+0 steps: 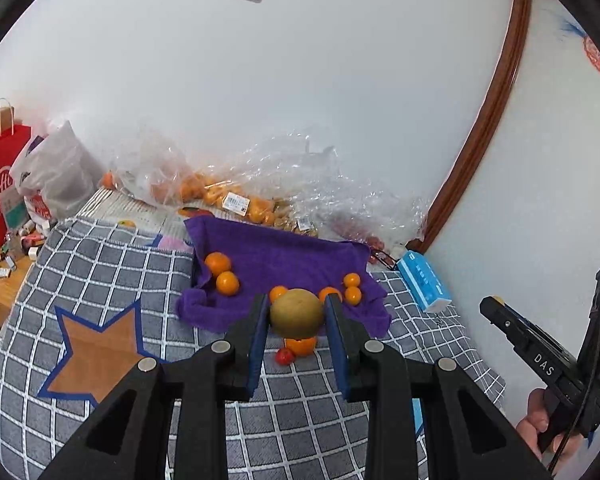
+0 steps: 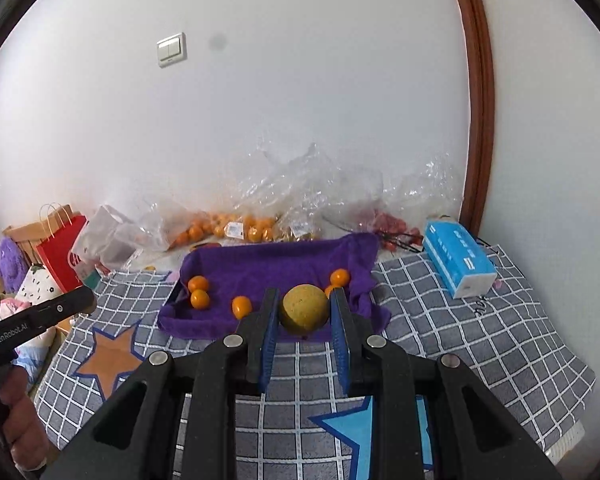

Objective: Organize fruits
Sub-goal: 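Carry the brownish fruit over the towel with the left tool while the right tool carries the yellow-green fruit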

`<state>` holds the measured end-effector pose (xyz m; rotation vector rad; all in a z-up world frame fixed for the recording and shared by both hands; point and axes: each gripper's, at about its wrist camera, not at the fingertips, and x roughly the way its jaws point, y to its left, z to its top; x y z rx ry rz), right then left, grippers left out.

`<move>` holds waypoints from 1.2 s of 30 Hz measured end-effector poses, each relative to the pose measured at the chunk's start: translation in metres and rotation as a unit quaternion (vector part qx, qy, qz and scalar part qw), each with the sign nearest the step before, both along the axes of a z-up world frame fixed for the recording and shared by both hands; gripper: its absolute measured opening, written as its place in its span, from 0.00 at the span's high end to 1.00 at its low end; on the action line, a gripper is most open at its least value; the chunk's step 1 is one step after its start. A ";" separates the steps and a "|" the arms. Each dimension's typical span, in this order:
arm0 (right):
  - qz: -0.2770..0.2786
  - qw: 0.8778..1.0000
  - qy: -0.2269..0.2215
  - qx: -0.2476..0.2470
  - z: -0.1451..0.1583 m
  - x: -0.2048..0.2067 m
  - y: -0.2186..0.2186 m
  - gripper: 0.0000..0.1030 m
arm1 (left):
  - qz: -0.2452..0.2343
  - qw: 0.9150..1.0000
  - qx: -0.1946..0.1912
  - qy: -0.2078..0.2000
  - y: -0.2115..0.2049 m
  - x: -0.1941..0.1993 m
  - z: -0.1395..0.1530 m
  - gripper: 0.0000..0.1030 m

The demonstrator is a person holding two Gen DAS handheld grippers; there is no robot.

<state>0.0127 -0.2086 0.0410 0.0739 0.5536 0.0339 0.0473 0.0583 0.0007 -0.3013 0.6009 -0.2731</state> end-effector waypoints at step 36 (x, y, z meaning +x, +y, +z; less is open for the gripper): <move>-0.009 1.000 0.017 0.004 -0.002 0.052 -0.011 0.76 | 0.014 1.000 0.020 0.010 -0.003 0.045 0.001 0.74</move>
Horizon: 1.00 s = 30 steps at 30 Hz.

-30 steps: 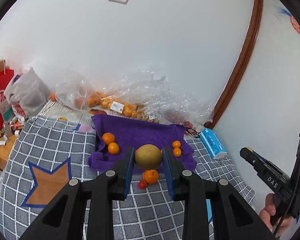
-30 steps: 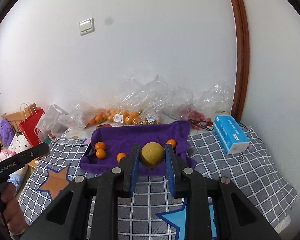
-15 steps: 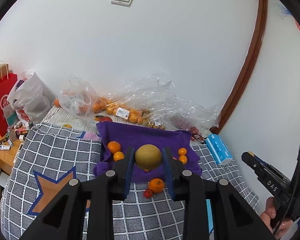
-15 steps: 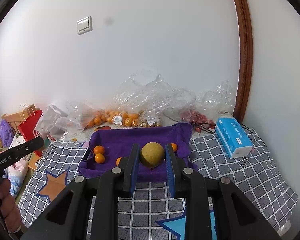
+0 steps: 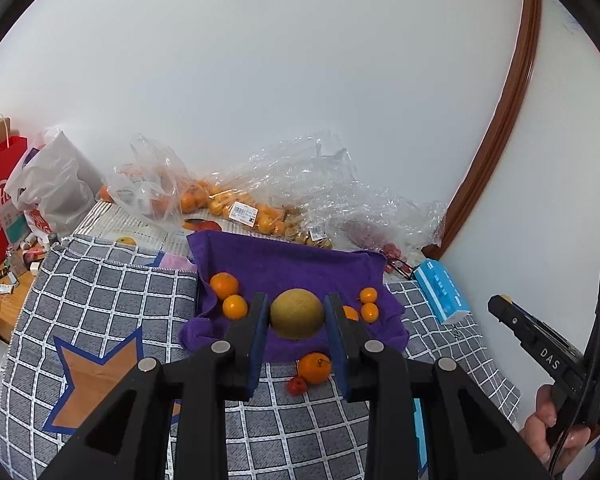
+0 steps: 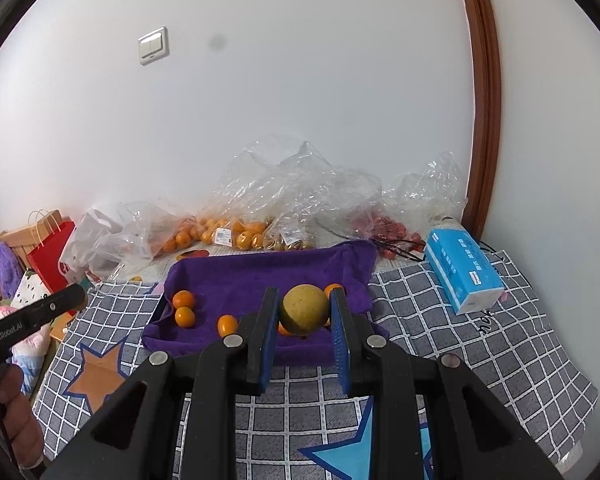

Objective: Organize fruits
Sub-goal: 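Carry the brownish fruit over the towel with the left tool while the right tool carries the yellow-green fruit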

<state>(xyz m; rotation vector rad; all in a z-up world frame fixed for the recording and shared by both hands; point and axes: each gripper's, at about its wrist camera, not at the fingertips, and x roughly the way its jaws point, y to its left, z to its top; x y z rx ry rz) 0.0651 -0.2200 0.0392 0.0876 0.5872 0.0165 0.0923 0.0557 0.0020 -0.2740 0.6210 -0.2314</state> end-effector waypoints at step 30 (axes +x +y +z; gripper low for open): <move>0.010 1.000 0.014 -0.012 -0.023 0.049 0.004 0.76 | 0.022 0.999 0.024 0.008 0.006 0.047 -0.008 0.74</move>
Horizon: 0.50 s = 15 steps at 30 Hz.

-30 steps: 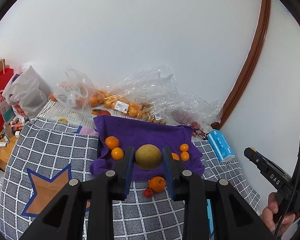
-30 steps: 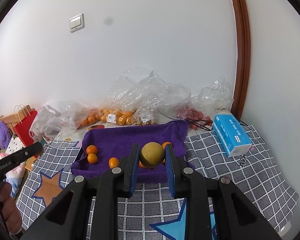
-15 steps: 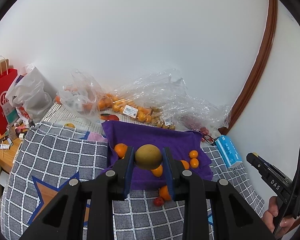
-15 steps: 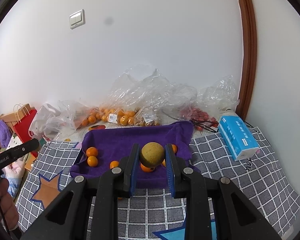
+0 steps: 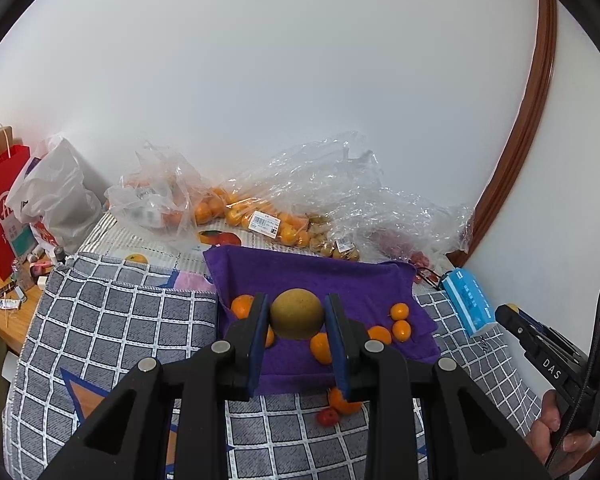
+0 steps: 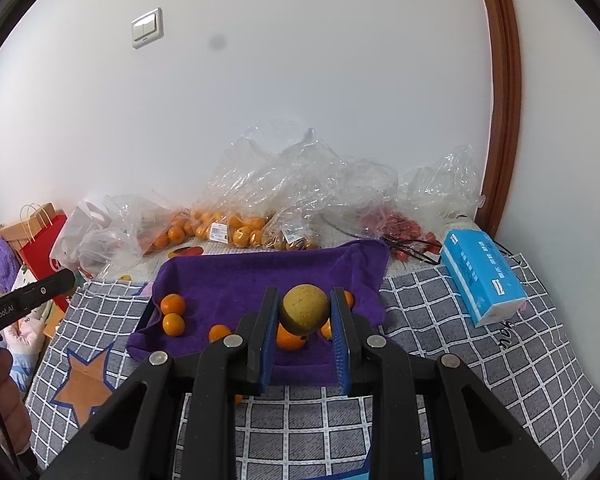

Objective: Organize fruits
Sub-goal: 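Carry the brownish fruit over the towel with the left tool while the right tool carries the yellow-green fruit, then lower and open the left tool on the towel while the right tool releases the yellow-green fruit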

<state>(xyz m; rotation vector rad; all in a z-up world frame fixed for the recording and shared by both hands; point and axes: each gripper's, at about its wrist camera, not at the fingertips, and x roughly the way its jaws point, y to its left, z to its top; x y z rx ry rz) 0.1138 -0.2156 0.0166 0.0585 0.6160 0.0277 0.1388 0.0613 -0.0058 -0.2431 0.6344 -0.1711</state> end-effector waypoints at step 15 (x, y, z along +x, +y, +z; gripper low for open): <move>0.005 1.000 0.015 -0.009 -0.020 0.045 -0.001 0.76 | 0.004 1.000 -0.006 0.024 0.009 0.045 -0.018 0.74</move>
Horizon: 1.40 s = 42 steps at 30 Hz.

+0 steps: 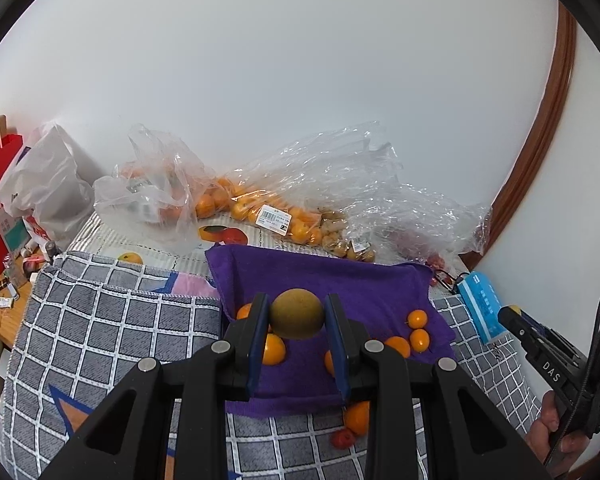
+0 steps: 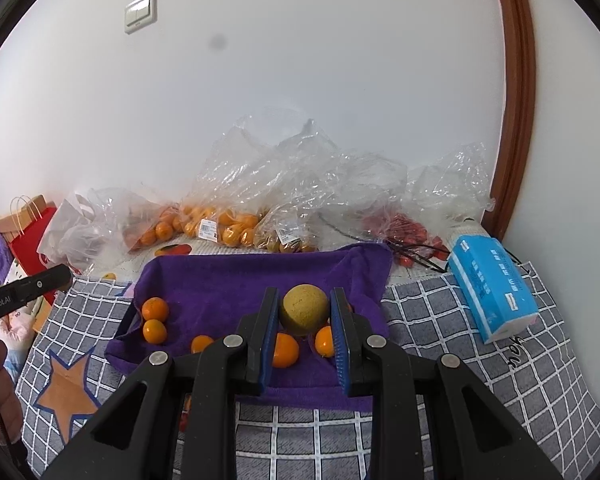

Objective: Organize fruits
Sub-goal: 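Lower and open the left tool on the towel while the right tool releases the yellow-green fruit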

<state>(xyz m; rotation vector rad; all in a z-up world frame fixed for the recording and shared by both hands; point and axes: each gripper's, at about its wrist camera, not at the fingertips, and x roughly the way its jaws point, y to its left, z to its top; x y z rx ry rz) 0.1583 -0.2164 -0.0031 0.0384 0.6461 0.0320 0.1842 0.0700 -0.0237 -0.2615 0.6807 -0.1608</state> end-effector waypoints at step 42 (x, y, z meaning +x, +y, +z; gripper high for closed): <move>0.057 0.989 0.136 0.020 -0.130 0.127 0.000 0.76 | -0.091 0.982 0.084 0.140 -0.066 0.117 -0.110 0.74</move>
